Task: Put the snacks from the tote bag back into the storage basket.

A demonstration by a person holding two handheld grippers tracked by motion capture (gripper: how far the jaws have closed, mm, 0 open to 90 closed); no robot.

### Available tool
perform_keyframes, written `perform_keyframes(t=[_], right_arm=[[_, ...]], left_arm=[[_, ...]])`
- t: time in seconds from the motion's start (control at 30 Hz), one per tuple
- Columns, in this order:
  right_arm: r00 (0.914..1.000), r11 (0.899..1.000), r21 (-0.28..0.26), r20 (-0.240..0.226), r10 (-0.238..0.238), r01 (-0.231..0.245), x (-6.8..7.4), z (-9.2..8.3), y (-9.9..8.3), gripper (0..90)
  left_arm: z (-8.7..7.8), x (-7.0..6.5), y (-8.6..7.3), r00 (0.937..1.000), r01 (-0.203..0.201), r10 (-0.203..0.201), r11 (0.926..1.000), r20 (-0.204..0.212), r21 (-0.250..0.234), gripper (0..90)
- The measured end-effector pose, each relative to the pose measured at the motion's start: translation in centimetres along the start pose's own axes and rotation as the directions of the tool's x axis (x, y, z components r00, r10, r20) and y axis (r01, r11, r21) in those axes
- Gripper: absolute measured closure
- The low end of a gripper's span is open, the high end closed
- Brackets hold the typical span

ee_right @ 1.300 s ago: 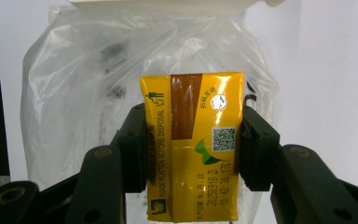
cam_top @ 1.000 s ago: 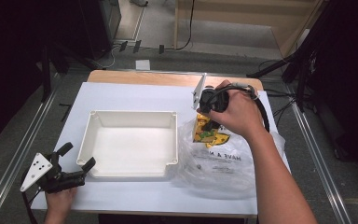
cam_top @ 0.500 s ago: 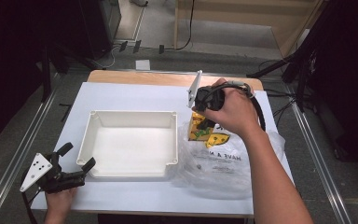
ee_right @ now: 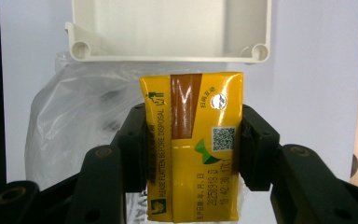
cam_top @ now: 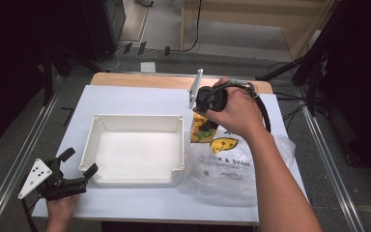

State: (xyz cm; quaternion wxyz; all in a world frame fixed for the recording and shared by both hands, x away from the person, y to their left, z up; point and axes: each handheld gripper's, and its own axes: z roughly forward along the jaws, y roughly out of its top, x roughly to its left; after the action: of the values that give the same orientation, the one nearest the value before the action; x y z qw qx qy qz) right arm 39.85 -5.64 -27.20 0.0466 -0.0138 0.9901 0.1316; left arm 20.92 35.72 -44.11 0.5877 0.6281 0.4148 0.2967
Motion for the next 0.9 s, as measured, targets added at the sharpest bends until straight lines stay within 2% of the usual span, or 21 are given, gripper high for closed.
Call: perform_keyframes(t=[0.33, 0.6, 0.9], right_arm=[[0.9996, 0.999, 0.017, -0.005, -0.027, 0.027, -0.3, -0.5, 1.7, 54.1], [0.9993, 0.999, 0.002, 0.0, -0.037, 0.037, -0.4, -0.6, 3.0, 54.1], [0.9989, 0.999, -0.01, -0.007, -0.047, 0.047, -0.5, -0.3, 4.4, 54.1]], left_arm=[[0.0, 0.0, 0.0, 1.0, -0.003, 0.003, 1.0, -0.001, 0.003, 0.0], [0.0, 0.0, 0.0, 1.0, 0.006, -0.006, 1.0, 0.006, -0.005, 0.0], [0.0, 0.0, 0.0, 1.0, 0.005, -0.005, 1.0, -0.004, 0.002, 0.0]])
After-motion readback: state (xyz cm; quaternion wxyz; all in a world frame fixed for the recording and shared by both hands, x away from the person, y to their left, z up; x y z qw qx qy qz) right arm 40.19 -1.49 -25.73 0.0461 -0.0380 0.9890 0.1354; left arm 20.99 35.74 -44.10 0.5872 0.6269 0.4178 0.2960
